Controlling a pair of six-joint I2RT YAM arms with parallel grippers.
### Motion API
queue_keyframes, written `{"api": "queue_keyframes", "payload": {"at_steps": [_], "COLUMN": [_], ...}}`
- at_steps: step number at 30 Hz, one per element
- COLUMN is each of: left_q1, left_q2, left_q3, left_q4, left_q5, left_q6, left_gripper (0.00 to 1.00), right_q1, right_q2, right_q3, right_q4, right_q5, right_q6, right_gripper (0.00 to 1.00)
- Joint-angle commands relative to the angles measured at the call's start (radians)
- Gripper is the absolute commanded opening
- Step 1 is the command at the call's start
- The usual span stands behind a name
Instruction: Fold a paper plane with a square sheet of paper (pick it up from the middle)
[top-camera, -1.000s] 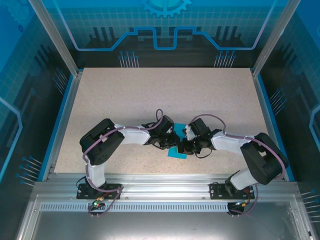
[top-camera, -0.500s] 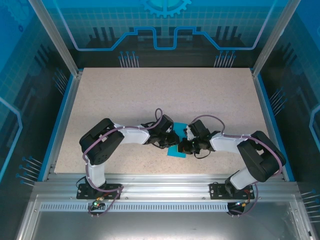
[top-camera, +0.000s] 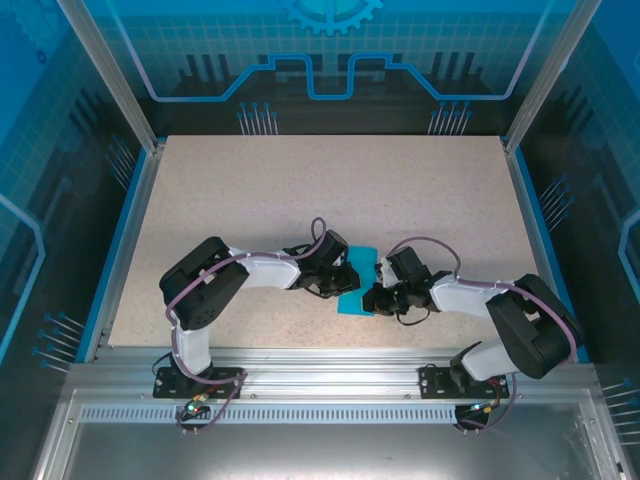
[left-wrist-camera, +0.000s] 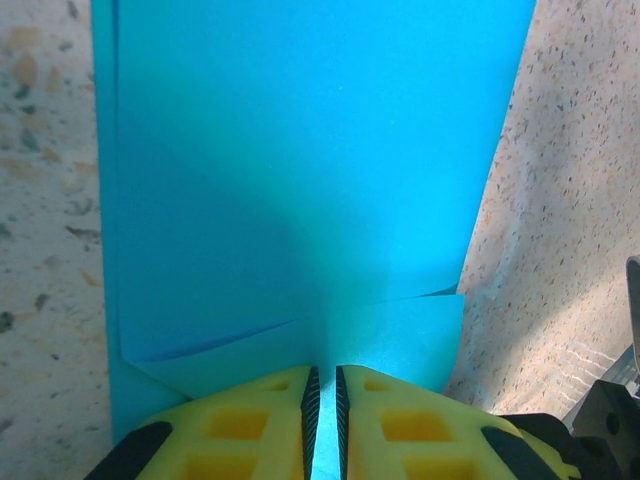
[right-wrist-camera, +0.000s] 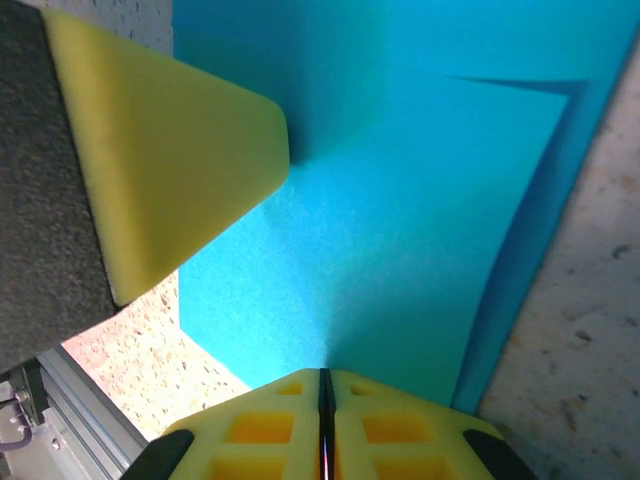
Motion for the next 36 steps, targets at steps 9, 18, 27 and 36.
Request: {"api": "queue_keyframes", "payload": {"at_steps": [9, 18, 27, 36], "left_q1": [0.003, -0.005, -0.077, -0.102], "left_q2": [0.028, -0.066, -0.076, -0.017], "left_q3": [0.012, 0.021, 0.006, -0.017], "left_q4": [-0.064, -0.044, 0.001, 0.084], "left_q5": [-0.044, -0.003, -0.014, -0.001], "left_q6": [0.012, 0.001, -0.085, -0.151], "left_gripper": [0.18, 0.28, 0.24, 0.22], "right_q1": [-0.088, -0.092, -0.092, -0.092], "right_q2": [-0.045, 0.012, -0.001, -0.010], "right_q3": [-0.089, -0.086, -0.066, -0.064], "right_q4": [-0.148, -0.093, -0.094, -0.102], "right_q5": [-0.041, -0.056, -0.045, -0.034], "right_q6": [-0.038, -0.018, -0.005, 0.002], "right_gripper": [0.10, 0.08, 0.07, 0.07]}}
